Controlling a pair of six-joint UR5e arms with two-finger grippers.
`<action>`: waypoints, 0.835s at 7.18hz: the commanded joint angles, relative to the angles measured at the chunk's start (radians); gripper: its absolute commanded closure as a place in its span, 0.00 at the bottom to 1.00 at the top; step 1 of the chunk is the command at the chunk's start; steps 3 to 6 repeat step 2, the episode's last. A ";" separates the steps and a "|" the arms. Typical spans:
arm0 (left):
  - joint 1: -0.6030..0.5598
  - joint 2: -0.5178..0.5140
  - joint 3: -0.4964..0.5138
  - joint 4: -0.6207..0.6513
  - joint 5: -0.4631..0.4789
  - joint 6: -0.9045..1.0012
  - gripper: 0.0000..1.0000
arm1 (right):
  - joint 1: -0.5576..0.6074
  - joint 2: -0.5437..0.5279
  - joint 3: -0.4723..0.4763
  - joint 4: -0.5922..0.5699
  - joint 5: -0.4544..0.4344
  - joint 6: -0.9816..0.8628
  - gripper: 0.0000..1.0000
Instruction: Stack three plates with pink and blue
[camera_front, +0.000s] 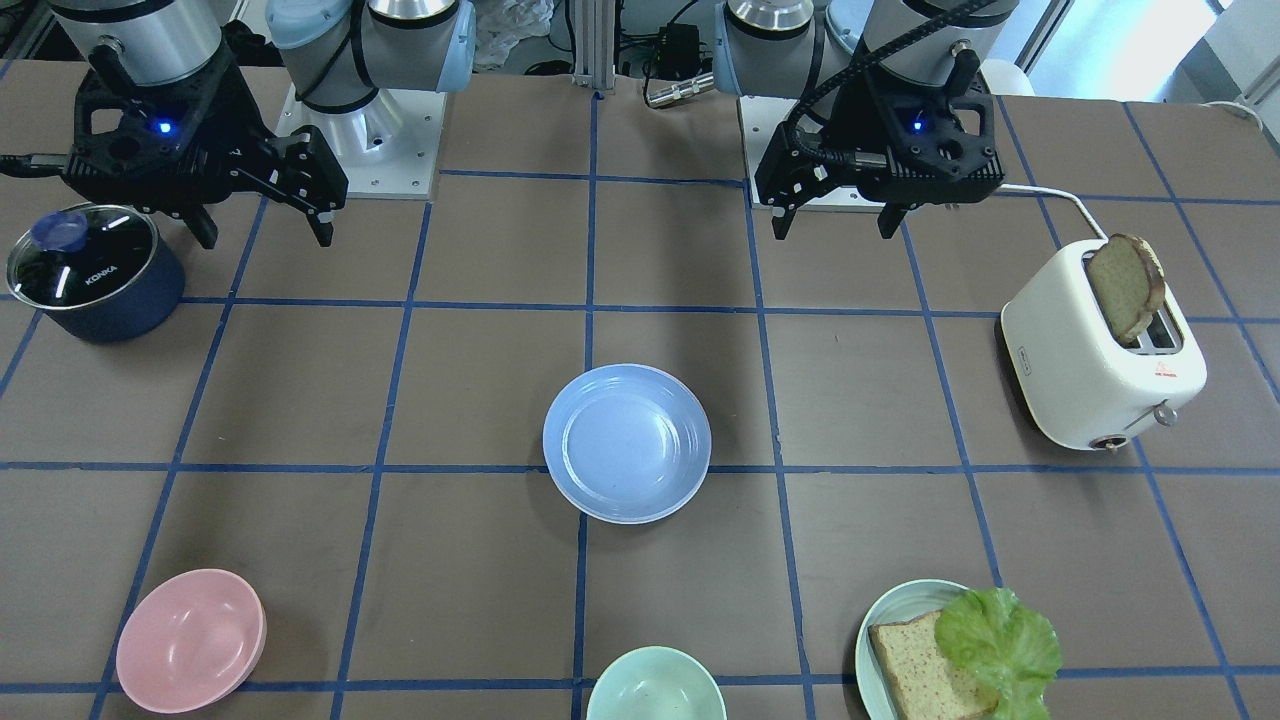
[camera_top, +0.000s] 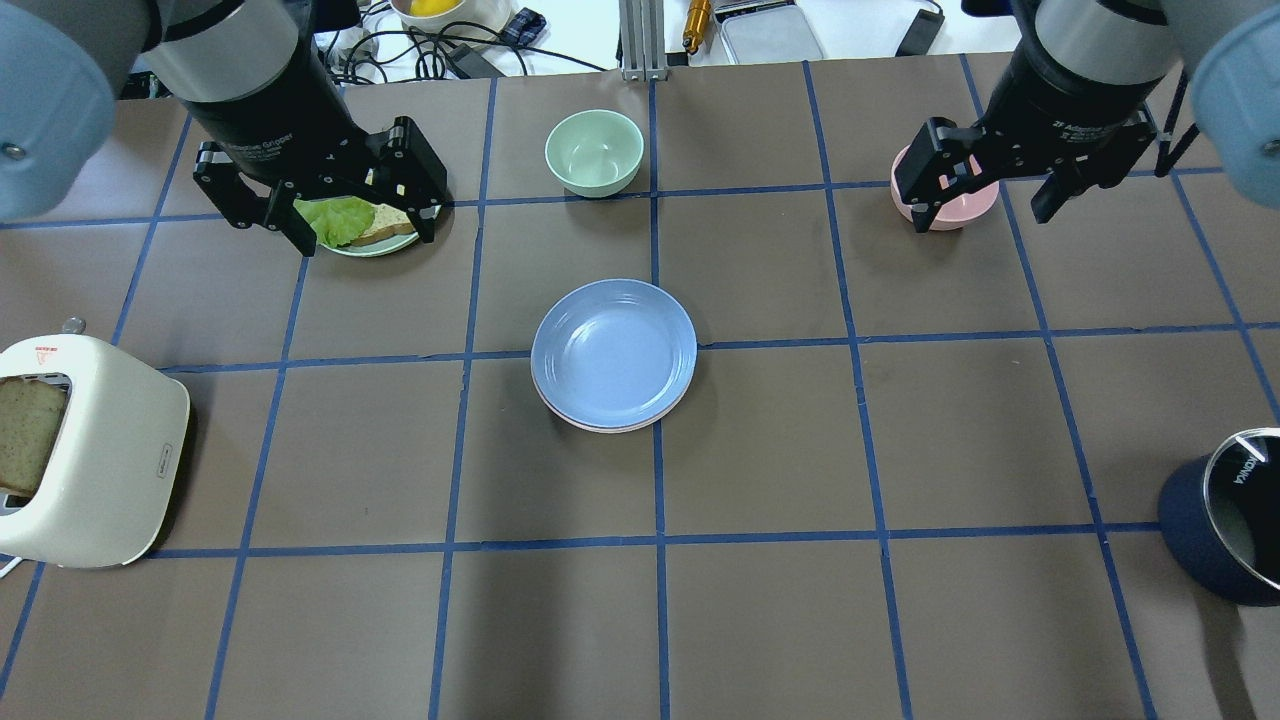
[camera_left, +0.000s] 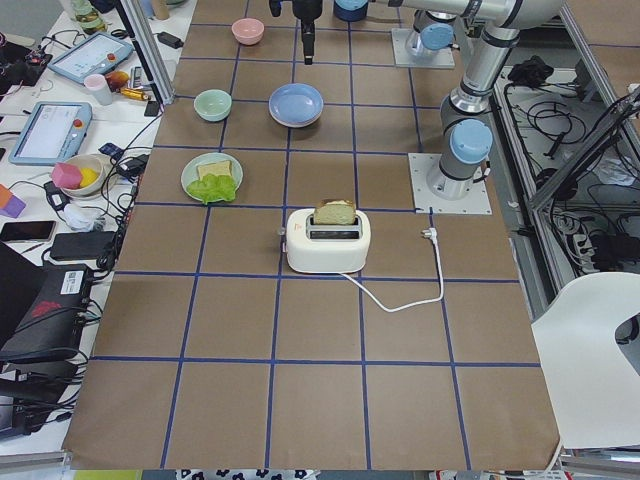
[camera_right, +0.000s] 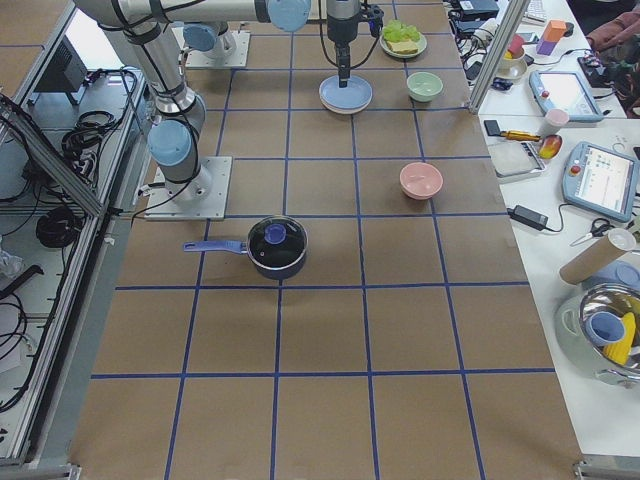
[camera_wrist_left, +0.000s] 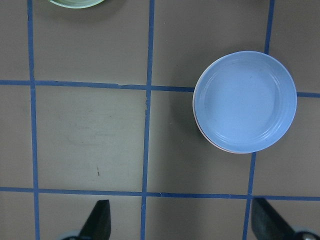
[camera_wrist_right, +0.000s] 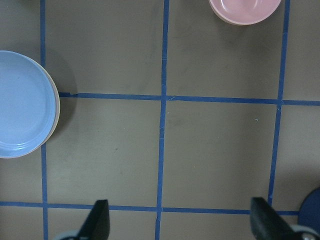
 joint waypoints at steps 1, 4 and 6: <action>0.000 0.000 -0.001 -0.002 0.000 0.000 0.00 | 0.001 -0.004 0.003 -0.002 0.010 0.009 0.00; 0.000 0.000 0.000 -0.002 0.002 0.000 0.00 | 0.001 -0.003 0.003 -0.001 0.008 0.009 0.00; 0.000 0.000 0.000 -0.002 0.002 0.000 0.00 | 0.001 -0.003 0.003 -0.001 0.008 0.009 0.00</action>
